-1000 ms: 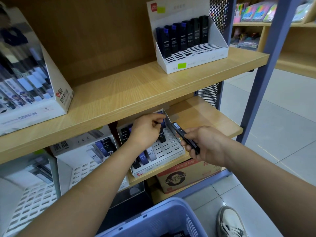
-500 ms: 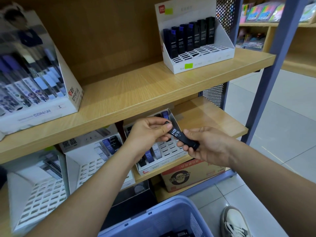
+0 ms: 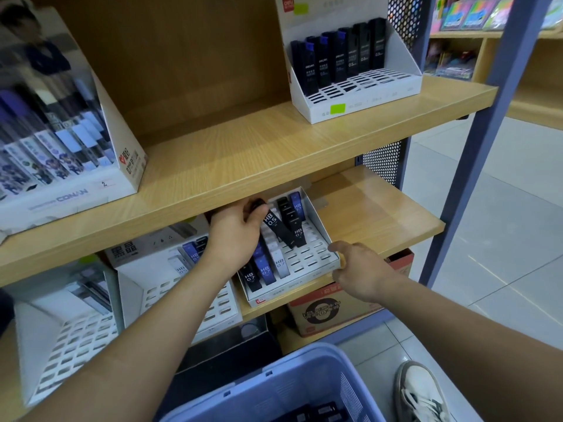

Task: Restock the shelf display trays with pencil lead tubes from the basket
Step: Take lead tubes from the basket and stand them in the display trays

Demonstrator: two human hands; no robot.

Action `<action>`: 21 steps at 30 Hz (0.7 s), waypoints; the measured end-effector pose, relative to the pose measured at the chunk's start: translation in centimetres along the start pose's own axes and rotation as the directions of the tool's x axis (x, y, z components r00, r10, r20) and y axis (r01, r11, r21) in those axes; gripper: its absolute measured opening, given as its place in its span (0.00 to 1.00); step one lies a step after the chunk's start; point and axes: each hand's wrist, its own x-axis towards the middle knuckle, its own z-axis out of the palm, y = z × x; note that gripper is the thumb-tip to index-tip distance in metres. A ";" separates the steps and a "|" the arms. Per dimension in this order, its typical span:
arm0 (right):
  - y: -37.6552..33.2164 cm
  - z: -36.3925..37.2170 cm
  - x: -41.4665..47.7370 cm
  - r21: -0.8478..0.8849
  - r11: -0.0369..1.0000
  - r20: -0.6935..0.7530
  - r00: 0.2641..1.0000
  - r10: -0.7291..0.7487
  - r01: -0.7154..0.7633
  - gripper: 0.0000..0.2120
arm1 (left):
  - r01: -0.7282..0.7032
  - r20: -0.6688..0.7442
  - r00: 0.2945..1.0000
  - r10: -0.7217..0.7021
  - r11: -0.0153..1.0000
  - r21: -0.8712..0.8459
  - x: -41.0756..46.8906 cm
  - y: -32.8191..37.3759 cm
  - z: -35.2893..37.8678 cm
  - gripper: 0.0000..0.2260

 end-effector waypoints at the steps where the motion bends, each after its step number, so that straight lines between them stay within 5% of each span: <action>1: -0.2 0.1 0.0 -0.046 0.999 -0.040 0.999 -0.007 0.005 0.24 | -0.025 0.006 1.000 0.025 1.000 -0.018 -0.3 -0.2 -0.3 0.04; 6: -2.6 0.4 -0.3 0.041 0.986 -0.153 0.977 -0.151 0.159 0.08 | 0.010 -0.025 1.000 -0.012 0.996 -0.094 -2.4 -3.1 -2.8 0.08; 13: -6.9 4.4 -1.4 0.009 0.940 0.098 0.935 -0.340 0.341 0.10 | 0.133 -0.099 0.988 -0.119 0.980 0.148 -4.7 -10.3 -8.2 0.05; 21: -10.6 9.1 -0.6 -0.041 0.877 0.172 0.868 -0.466 0.479 0.21 | 0.150 -0.082 0.986 -0.144 0.987 0.065 -5.0 -13.6 -8.6 0.05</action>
